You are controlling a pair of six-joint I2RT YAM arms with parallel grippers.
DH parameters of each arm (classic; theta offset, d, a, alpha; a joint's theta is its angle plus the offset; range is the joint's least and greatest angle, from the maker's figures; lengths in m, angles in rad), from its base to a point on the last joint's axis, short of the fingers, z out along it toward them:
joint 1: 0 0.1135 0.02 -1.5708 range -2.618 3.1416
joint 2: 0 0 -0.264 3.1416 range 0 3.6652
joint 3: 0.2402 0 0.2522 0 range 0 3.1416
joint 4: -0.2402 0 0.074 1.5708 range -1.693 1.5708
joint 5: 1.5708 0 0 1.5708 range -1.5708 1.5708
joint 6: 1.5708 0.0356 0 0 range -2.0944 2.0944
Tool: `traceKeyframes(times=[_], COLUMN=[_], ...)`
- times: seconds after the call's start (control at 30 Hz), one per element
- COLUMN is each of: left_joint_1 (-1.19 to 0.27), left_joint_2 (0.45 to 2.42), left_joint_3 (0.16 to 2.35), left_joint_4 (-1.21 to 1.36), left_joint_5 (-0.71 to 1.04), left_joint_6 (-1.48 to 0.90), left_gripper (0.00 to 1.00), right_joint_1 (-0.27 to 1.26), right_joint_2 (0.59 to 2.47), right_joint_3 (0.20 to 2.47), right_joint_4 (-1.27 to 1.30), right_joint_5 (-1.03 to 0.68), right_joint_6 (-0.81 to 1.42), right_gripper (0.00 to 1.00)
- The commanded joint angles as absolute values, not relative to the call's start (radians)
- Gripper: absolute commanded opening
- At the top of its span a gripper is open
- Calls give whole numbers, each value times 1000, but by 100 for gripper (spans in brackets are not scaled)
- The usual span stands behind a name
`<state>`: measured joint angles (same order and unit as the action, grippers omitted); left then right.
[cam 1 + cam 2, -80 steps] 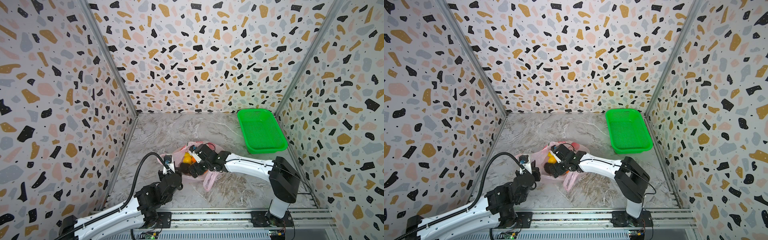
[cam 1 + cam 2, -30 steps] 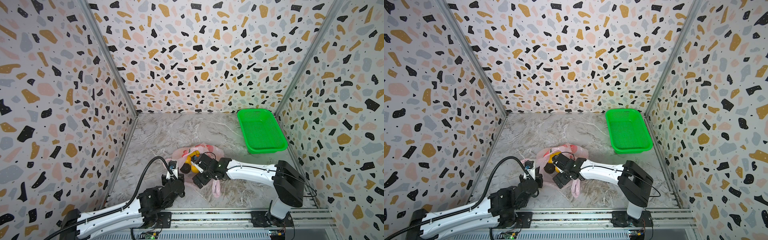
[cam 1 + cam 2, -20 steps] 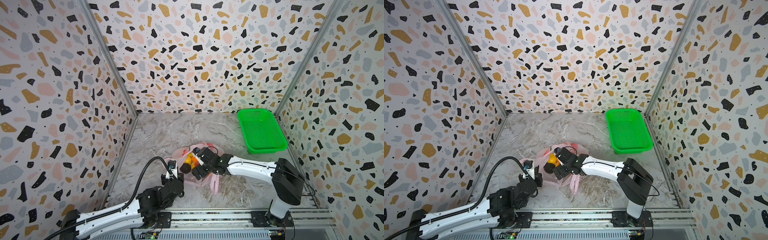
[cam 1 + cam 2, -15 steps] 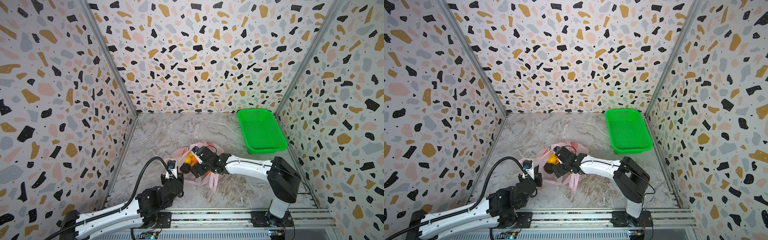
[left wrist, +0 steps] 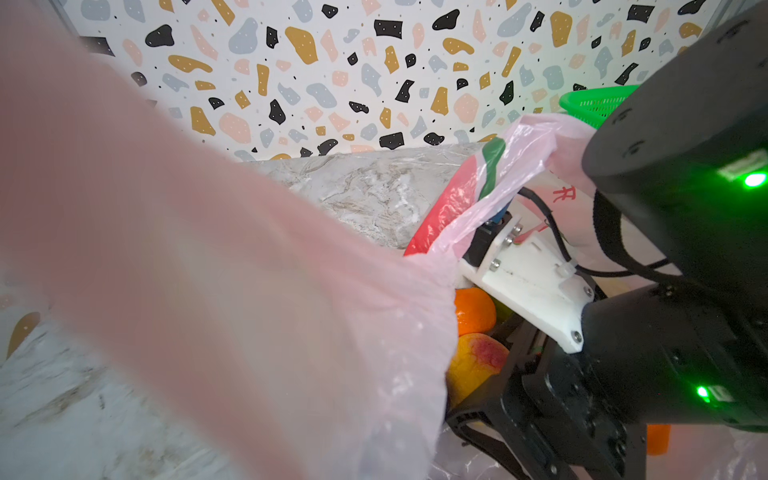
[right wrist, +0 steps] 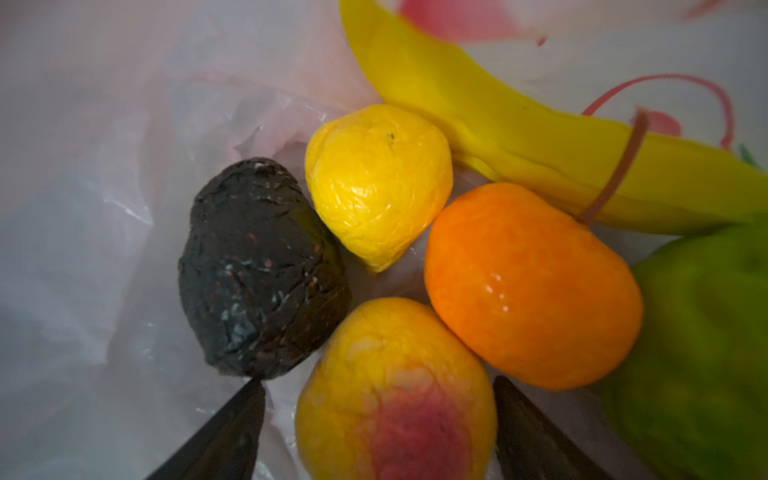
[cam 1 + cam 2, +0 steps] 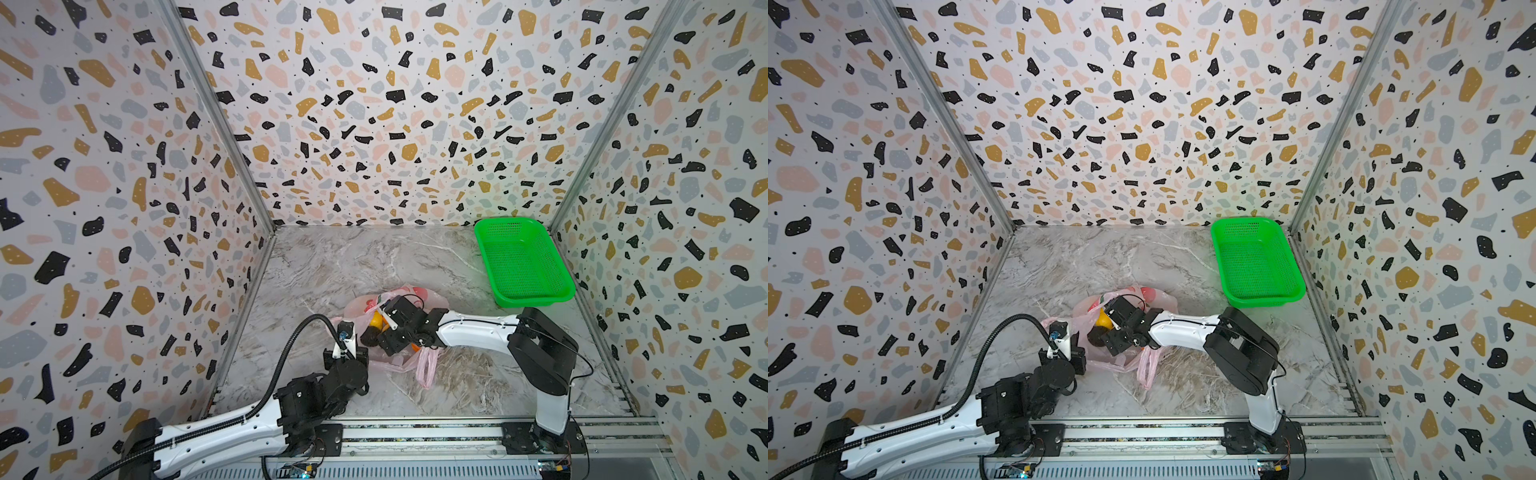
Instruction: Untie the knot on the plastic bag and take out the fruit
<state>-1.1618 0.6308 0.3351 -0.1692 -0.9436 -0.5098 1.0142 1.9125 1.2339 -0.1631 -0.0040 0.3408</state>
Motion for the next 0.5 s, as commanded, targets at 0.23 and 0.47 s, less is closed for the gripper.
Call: traceKeyframes(times=[0.23, 0.47], left_joint_1=[-1167, -1167], left_joint_2=[652, 658], left_joint_3=[323, 321], left_joint_4=[-154, -159], left_joint_5=[-967, -974], left_joint_6=[-530, -541], left_gripper=[0, 0], right_joint_1=[1008, 1009], right_joint_2=[1897, 1808], right_joint_3=[1213, 1193], right_joint_4=[-134, -157], right_joint_5=[-25, -59], right_joint_6=[334, 327], right_gripper=[64, 61])
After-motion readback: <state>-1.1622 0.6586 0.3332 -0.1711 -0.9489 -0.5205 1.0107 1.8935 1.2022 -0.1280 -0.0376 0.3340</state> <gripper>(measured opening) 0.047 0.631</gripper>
